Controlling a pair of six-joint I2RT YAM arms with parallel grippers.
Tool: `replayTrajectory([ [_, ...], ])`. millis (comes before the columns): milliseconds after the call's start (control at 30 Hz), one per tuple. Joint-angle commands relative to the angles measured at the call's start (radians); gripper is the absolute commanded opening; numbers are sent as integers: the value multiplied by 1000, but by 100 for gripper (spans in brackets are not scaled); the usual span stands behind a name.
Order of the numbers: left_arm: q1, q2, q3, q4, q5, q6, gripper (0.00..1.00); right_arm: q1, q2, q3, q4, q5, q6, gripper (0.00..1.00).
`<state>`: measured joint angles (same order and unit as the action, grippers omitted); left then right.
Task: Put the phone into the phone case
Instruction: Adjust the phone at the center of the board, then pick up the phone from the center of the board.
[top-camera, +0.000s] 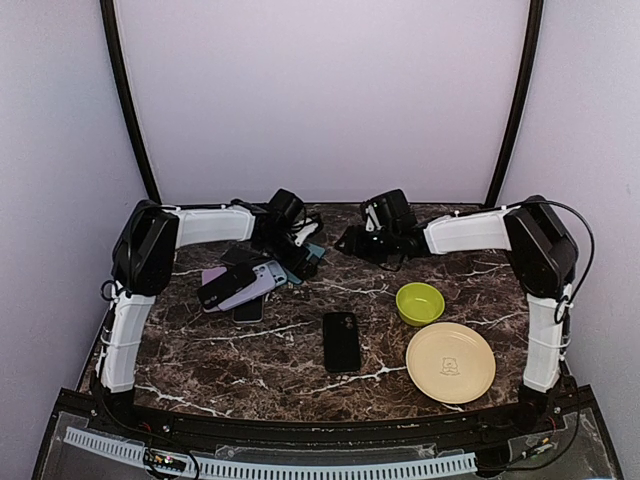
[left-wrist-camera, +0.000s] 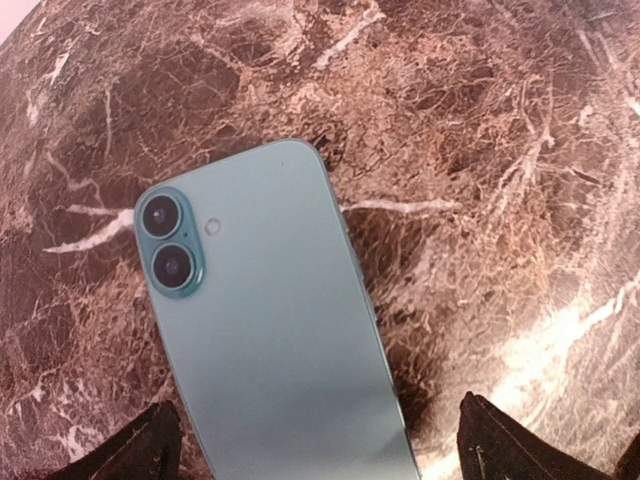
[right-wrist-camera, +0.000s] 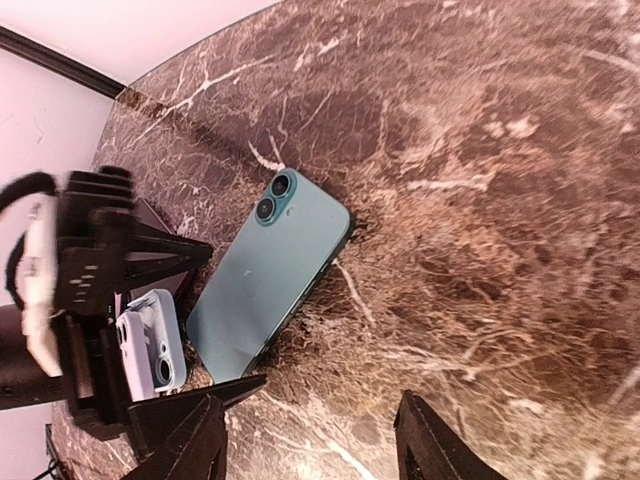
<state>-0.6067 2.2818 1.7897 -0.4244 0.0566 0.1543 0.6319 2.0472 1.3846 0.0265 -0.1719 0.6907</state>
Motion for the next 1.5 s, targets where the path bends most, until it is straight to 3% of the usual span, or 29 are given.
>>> replayTrajectory([
  [0, -8, 68, 81, -97, -66, -8, 99, -3, -74, -44, -35, 79, -55, 59],
  [200, -1, 162, 207, -175, -60, -63, 99, -3, -112, -64, -79, 100, -80, 59],
  [300, 16, 175, 224, -196, 52, -113, 95, -3, -124, -59, -101, 91, -82, 59],
  [400, 30, 176, 211, -209, 75, -143, 93, -1, -148, -70, -96, 81, -86, 59],
  [767, 70, 162, 240, -265, 31, -59, 99, -2, -187, -97, -96, 36, -108, 59],
  [1233, 7, 190, 184, -268, 20, 13, 92, 1, -180, -98, -109, 27, -112, 59],
  [1333, 1, 194, 184, -269, 17, 21, 87, 2, -187, -103, -109, 31, -112, 59],
  [1467, 1, 190, 185, -275, 21, 22, 73, 1, -193, -109, -114, 43, -116, 59],
])
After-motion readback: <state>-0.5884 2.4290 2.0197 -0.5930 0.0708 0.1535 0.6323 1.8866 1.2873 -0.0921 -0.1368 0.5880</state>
